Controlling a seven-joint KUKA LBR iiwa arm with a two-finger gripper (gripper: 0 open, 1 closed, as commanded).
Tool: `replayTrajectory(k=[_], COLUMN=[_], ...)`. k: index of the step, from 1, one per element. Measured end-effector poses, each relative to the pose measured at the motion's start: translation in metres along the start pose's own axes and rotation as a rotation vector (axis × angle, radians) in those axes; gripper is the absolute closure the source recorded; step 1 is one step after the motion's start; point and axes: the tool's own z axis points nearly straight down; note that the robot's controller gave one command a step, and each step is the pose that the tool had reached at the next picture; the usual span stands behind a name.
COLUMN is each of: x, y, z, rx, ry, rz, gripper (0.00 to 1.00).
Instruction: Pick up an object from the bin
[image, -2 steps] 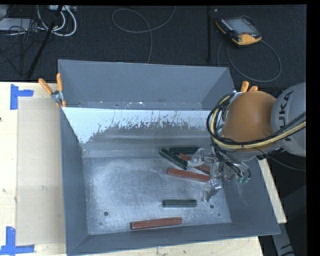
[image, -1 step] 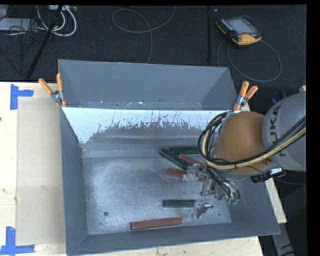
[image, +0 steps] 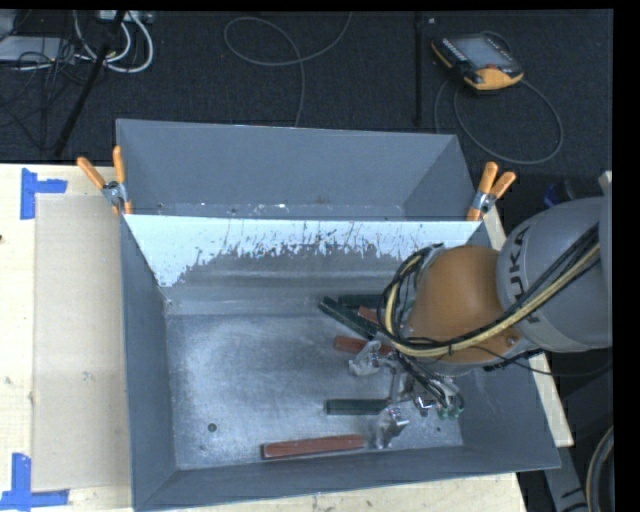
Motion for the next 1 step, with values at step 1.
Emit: replayTrajectory(k=[1], x=[-0.0059], y=[0.0057], z=[-0.0057], rx=[0.001], ry=[-0.013], rz=[0.203], gripper=[1.00])
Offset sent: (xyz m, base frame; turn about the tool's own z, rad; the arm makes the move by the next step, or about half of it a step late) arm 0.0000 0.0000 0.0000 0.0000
